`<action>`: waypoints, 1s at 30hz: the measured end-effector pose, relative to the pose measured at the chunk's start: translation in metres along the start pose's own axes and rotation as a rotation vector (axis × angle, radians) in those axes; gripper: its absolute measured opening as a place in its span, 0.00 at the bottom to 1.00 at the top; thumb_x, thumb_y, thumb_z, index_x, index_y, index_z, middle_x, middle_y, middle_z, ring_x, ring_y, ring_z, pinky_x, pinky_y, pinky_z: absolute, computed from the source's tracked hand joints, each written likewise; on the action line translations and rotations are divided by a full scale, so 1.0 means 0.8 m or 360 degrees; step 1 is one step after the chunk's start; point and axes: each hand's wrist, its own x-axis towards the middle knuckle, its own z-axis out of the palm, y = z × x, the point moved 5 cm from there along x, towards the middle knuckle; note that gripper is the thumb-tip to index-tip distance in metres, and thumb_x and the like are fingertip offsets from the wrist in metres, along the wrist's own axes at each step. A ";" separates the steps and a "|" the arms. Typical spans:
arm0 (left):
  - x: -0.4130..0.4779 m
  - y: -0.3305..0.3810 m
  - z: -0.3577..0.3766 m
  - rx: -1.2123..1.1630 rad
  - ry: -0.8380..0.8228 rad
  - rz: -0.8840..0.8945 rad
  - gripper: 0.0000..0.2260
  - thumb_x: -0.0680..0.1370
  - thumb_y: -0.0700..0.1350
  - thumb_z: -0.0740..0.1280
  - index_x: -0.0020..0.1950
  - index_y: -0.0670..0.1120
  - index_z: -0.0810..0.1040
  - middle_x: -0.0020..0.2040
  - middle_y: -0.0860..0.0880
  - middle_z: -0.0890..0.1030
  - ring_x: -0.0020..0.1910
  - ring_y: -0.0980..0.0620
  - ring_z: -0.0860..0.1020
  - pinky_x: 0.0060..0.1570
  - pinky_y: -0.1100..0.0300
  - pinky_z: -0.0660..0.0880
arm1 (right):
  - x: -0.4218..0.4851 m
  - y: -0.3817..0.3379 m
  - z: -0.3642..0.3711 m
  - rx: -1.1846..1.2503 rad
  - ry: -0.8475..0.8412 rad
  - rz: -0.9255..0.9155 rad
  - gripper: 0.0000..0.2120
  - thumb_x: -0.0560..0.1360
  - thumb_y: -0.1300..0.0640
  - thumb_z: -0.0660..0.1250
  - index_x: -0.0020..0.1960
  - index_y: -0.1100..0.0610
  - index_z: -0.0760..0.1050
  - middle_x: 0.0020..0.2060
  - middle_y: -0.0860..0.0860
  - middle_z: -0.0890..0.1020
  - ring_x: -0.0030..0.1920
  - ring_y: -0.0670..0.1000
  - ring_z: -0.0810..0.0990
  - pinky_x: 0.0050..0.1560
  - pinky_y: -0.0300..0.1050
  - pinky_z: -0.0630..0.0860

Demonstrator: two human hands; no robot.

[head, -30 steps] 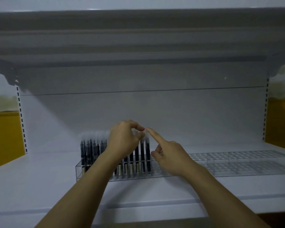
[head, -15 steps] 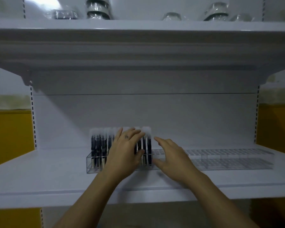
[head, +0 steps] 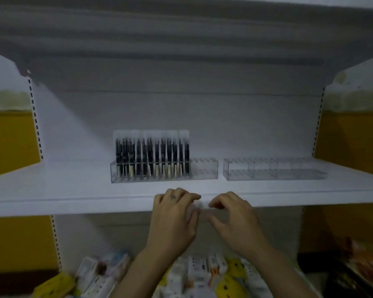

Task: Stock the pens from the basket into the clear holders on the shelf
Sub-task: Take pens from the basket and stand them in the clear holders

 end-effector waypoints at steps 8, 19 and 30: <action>-0.102 0.004 0.068 -0.0130 -0.0502 -0.0213 0.13 0.79 0.54 0.62 0.63 0.55 0.74 0.57 0.55 0.76 0.57 0.52 0.73 0.55 0.59 0.64 | -0.087 0.055 0.078 -0.0063 -0.0338 0.0265 0.17 0.76 0.47 0.67 0.63 0.49 0.73 0.57 0.46 0.74 0.58 0.48 0.74 0.57 0.43 0.72; -0.267 -0.015 0.203 -0.0163 -0.1212 -0.0633 0.19 0.77 0.55 0.66 0.67 0.53 0.72 0.66 0.52 0.74 0.65 0.50 0.71 0.64 0.54 0.65 | -0.203 0.139 0.216 -0.0115 -0.0957 0.0595 0.21 0.76 0.48 0.67 0.68 0.48 0.70 0.65 0.48 0.71 0.64 0.52 0.72 0.59 0.45 0.70; -0.451 -0.006 0.276 -0.0393 -0.1957 -0.1049 0.10 0.74 0.48 0.67 0.55 0.50 0.78 0.54 0.48 0.80 0.54 0.46 0.79 0.52 0.53 0.77 | -0.372 0.211 0.333 0.0060 -0.1587 0.1012 0.14 0.74 0.54 0.67 0.38 0.40 0.65 0.40 0.43 0.73 0.42 0.48 0.72 0.45 0.41 0.70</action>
